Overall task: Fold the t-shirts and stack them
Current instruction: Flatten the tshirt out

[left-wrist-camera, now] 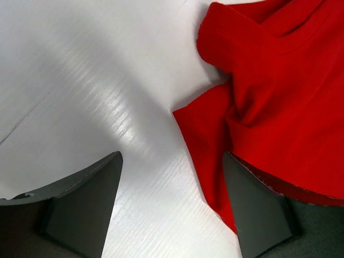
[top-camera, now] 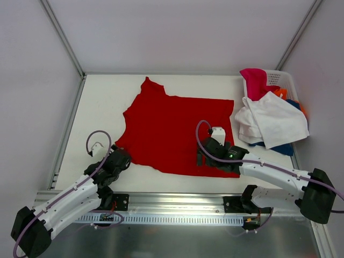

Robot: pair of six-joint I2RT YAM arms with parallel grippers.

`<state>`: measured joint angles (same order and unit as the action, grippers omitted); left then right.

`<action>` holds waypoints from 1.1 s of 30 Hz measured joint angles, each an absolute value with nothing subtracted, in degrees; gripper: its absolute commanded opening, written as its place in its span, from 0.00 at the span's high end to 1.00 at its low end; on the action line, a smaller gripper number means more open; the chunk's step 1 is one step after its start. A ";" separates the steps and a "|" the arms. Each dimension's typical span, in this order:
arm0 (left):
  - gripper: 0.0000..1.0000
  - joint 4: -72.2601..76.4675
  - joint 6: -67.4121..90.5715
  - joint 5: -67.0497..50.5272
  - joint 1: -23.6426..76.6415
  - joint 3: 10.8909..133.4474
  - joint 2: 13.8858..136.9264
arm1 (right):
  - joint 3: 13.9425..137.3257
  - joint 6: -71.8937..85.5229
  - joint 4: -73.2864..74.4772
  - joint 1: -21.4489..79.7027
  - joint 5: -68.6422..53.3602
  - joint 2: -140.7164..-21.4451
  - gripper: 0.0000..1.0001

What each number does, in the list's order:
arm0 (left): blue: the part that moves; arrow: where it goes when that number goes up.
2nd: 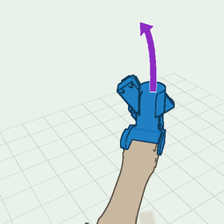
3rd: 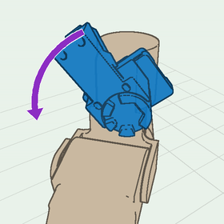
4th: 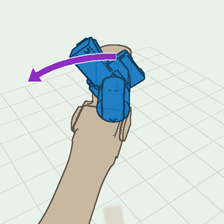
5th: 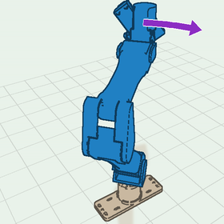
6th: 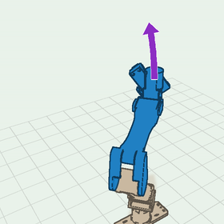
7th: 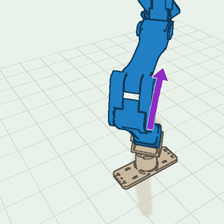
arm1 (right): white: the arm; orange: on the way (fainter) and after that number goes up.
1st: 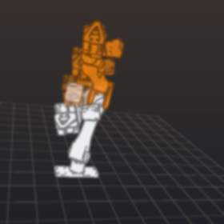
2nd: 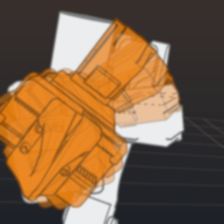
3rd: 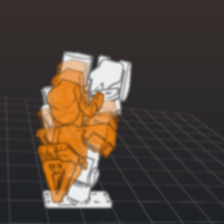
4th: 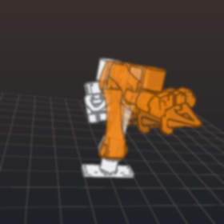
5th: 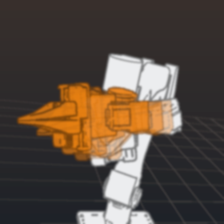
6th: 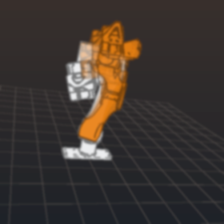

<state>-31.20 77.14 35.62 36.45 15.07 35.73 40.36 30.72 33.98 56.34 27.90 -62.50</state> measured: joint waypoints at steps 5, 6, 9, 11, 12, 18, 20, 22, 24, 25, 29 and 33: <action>0.32 -31.05 78.72 37.12 36.45 16.05 39.88 | 42.65 30.87 33.50 58.22 28.71 -67.05 0.08; 0.33 -30.96 79.11 37.60 36.45 16.25 40.77 | 42.76 30.87 33.30 58.48 28.80 -67.53 0.07; 0.35 -30.65 80.09 38.81 36.45 16.78 43.38 | 42.78 30.87 33.10 58.72 29.06 -68.05 0.07; 0.36 -30.17 80.42 39.64 36.45 17.02 44.97 | 42.78 30.87 33.01 58.72 29.34 -68.03 0.08; 0.37 -29.45 80.42 40.07 36.45 17.10 45.80 | 42.78 30.87 32.95 58.74 29.45 -68.03 0.07; 0.38 -23.11 79.99 41.98 36.45 17.12 50.59 | 42.72 30.81 32.95 58.76 30.61 -67.51 0.07; 0.38 -20.69 79.57 42.44 36.45 17.12 51.96 | 42.72 30.76 32.97 58.76 30.92 -67.18 0.07; 0.38 -18.70 79.15 42.57 36.45 17.12 52.99 | 42.61 30.68 33.01 58.76 31.20 -66.78 0.07; 0.38 -16.69 78.81 42.70 36.45 17.12 54.39 | 42.50 30.63 33.10 58.76 31.46 -66.52 0.07; 0.38 -15.64 78.74 42.78 36.45 17.12 55.16 | 42.48 30.61 33.21 58.76 31.59 -66.46 0.07; 0.40 -12.05 78.61 43.31 36.45 17.12 57.52 | 42.41 30.59 33.30 58.76 32.21 -66.22 0.07; 0.44 -9.76 78.59 43.42 36.45 17.02 58.50 | 42.41 30.59 33.32 58.76 32.38 -66.19 0.07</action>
